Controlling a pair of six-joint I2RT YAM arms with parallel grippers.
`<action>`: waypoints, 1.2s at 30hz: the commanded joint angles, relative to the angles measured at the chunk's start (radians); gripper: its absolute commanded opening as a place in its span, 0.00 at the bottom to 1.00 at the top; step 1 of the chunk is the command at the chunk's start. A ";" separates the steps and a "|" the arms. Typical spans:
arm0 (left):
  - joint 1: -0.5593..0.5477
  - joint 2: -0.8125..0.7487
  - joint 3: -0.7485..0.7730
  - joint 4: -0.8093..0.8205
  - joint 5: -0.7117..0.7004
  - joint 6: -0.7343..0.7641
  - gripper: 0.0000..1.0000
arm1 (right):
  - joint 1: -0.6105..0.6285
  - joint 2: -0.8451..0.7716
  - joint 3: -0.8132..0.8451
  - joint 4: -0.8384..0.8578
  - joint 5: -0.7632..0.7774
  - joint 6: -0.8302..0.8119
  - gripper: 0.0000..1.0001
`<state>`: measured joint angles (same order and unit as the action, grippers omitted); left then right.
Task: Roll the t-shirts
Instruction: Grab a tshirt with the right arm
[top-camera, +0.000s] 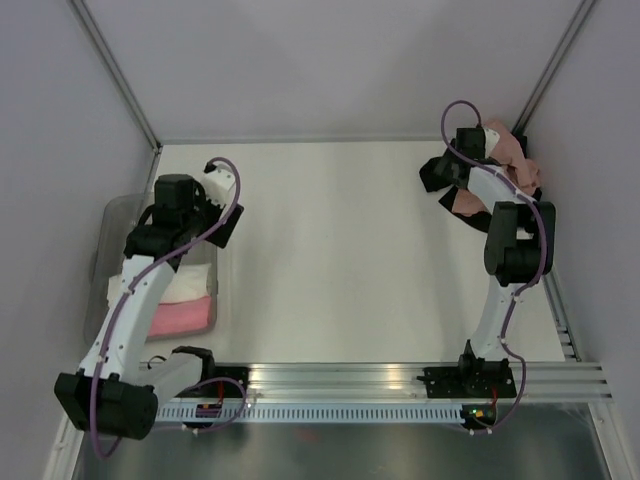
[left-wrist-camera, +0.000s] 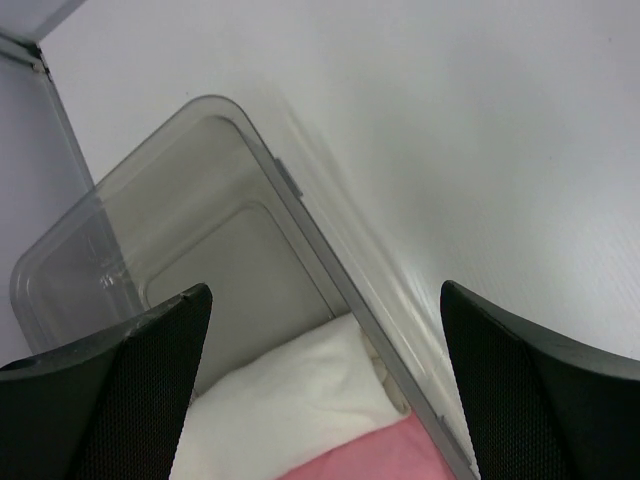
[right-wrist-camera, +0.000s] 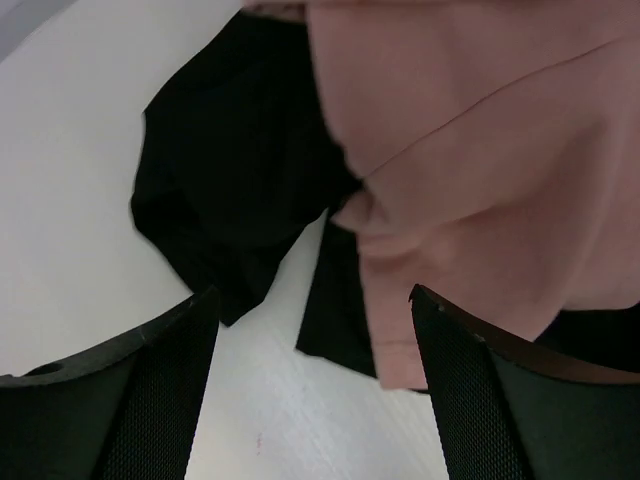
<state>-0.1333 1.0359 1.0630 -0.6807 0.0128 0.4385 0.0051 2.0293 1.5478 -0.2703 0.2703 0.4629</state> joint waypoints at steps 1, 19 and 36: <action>-0.005 0.098 0.126 0.010 0.104 -0.012 1.00 | -0.029 0.031 0.138 -0.064 0.125 -0.018 0.83; -0.008 0.188 0.134 0.007 -0.002 -0.012 1.00 | -0.168 0.299 0.429 -0.130 0.130 -0.063 0.46; -0.008 0.179 0.118 0.007 0.007 0.008 1.00 | -0.166 -0.069 0.177 0.043 0.153 -0.141 0.00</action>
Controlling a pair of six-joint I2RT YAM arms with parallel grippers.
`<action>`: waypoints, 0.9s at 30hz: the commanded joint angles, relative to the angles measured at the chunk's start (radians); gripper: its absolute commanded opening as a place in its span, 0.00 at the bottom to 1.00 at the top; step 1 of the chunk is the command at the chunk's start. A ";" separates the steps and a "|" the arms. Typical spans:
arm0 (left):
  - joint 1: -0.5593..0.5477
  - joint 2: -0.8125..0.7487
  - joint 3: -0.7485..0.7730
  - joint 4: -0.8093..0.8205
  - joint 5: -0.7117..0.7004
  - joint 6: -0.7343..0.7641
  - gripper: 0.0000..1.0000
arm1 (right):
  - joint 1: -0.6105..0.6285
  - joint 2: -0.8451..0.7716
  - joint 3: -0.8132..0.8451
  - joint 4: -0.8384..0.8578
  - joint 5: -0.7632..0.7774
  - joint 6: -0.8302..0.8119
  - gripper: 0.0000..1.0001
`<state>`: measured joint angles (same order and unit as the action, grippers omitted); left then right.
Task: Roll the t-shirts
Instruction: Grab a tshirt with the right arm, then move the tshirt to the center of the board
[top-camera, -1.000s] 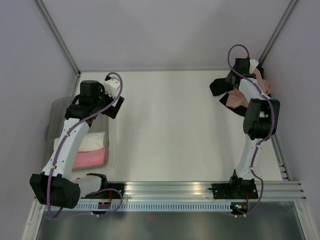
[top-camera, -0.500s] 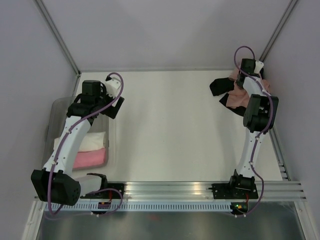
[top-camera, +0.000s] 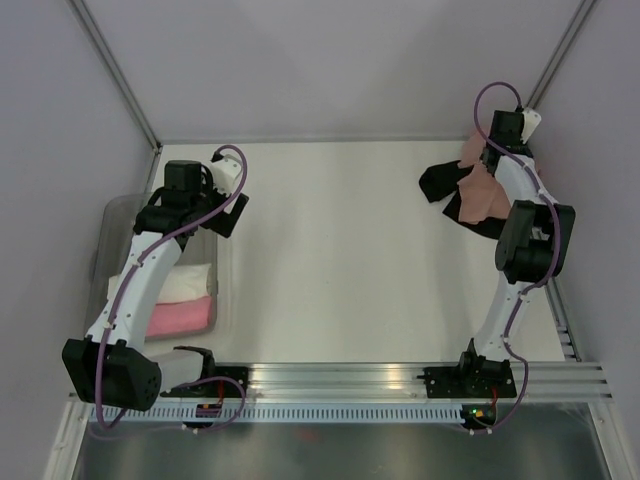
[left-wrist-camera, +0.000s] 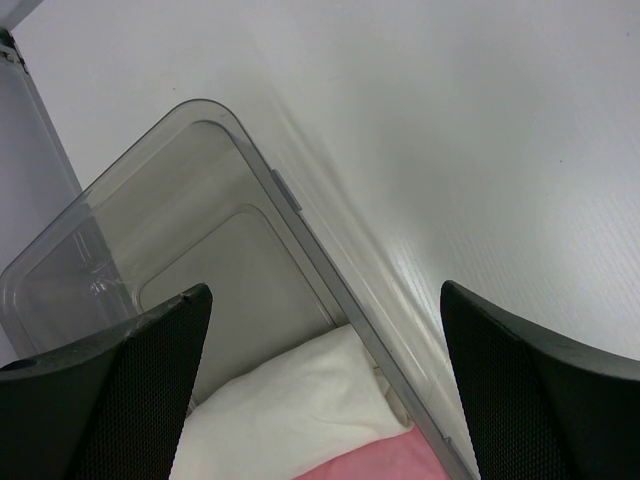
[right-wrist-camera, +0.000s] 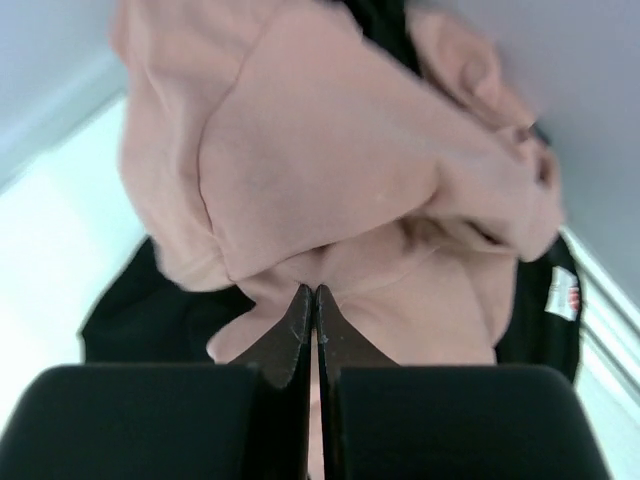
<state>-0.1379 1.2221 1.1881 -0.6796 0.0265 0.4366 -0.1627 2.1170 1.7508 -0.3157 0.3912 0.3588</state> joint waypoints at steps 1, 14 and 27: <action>-0.003 -0.010 -0.008 0.005 -0.004 0.010 1.00 | 0.002 -0.181 -0.042 0.101 0.026 -0.041 0.00; -0.003 -0.049 -0.013 0.005 0.016 0.019 1.00 | 0.003 -0.417 -0.022 0.144 -0.201 -0.129 0.00; -0.003 -0.079 -0.010 0.006 -0.009 0.027 1.00 | 0.396 -0.672 -0.031 0.456 -1.109 -0.143 0.00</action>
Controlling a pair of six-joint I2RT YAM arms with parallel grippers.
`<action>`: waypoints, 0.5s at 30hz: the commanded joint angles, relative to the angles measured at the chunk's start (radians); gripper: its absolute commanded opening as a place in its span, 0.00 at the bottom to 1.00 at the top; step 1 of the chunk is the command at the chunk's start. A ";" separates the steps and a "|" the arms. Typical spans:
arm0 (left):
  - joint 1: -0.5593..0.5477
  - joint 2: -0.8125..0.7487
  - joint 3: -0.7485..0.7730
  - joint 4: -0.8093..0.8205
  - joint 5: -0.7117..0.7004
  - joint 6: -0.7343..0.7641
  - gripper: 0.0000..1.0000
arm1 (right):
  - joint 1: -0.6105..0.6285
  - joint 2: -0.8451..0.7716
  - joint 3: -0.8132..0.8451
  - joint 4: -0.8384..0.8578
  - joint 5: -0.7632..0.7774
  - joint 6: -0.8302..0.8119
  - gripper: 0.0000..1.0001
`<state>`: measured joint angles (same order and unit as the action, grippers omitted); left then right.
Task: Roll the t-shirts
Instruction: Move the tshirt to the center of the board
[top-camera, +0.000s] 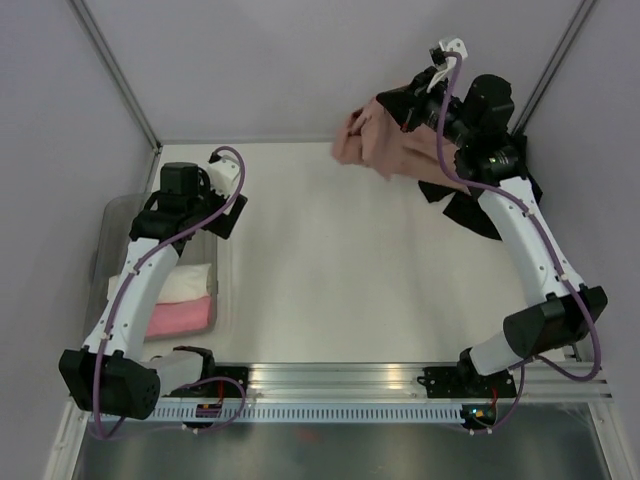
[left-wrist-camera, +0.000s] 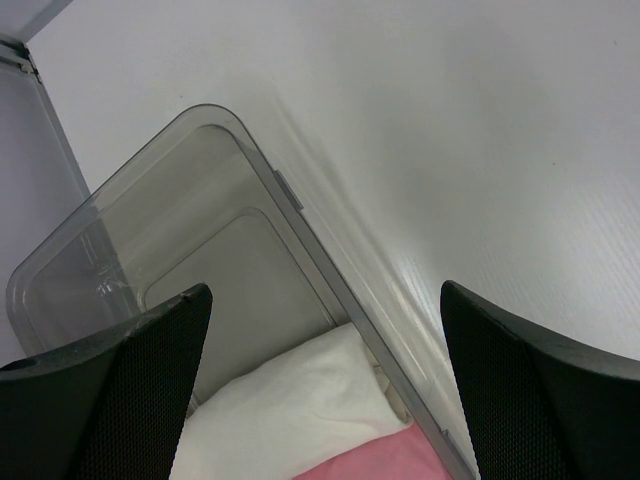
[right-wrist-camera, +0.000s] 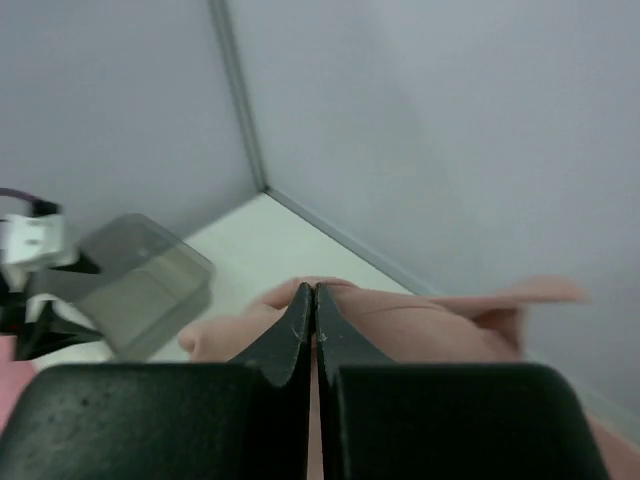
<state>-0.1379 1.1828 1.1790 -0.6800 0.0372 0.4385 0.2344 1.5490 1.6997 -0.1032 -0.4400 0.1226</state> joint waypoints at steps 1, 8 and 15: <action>-0.002 -0.045 -0.001 0.007 -0.023 0.026 1.00 | 0.000 -0.121 0.023 0.258 -0.293 0.116 0.00; -0.002 -0.098 0.019 0.011 -0.016 0.028 1.00 | 0.000 -0.164 -0.014 0.194 -0.133 0.207 0.00; -0.002 -0.056 0.008 0.010 0.026 0.025 1.00 | 0.000 -0.147 -0.422 0.163 0.246 0.391 0.00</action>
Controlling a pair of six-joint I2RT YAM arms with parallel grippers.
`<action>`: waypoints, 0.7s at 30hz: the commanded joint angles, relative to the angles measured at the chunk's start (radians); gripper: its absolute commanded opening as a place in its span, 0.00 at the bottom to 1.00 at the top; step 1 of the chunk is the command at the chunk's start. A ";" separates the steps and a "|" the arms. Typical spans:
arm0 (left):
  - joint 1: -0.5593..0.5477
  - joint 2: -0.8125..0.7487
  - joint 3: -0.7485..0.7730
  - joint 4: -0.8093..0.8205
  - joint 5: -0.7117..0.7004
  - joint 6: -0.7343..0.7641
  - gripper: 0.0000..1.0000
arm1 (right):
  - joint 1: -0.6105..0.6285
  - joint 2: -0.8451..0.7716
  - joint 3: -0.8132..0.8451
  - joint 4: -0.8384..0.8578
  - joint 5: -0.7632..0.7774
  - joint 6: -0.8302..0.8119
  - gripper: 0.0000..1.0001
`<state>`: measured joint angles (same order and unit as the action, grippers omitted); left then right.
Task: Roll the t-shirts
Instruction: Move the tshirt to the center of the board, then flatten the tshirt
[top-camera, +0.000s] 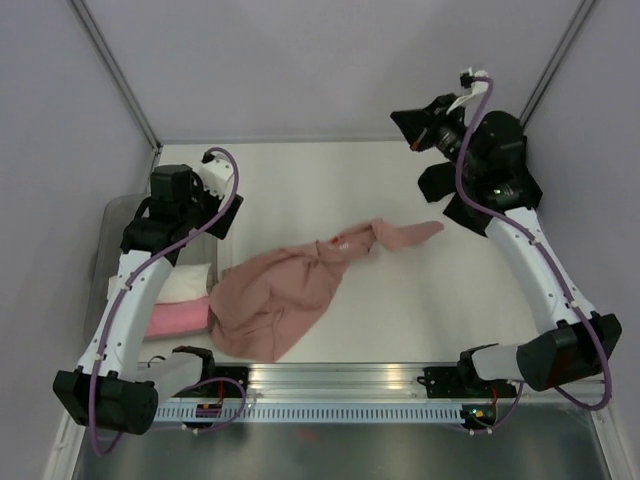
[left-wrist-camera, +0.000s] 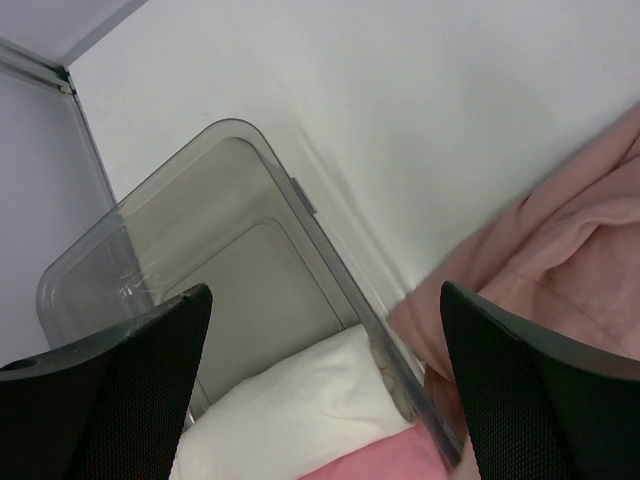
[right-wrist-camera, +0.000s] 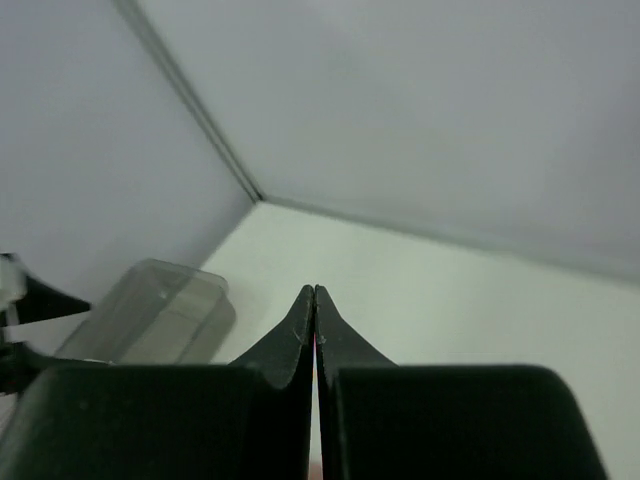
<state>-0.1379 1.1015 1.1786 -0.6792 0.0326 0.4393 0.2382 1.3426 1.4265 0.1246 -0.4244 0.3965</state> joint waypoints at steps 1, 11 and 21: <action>-0.003 0.038 0.007 0.007 0.032 0.022 1.00 | -0.007 0.072 -0.171 -0.121 0.283 0.123 0.00; -0.084 0.149 -0.043 -0.046 0.076 0.055 0.99 | 0.058 0.291 -0.222 -0.358 0.418 -0.108 0.33; -0.304 0.409 -0.089 0.051 -0.154 0.110 1.00 | 0.190 0.296 -0.300 -0.491 0.516 -0.131 0.60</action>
<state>-0.4469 1.4162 1.0897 -0.6983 -0.0200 0.4995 0.4206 1.6581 1.1503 -0.3058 0.0429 0.2638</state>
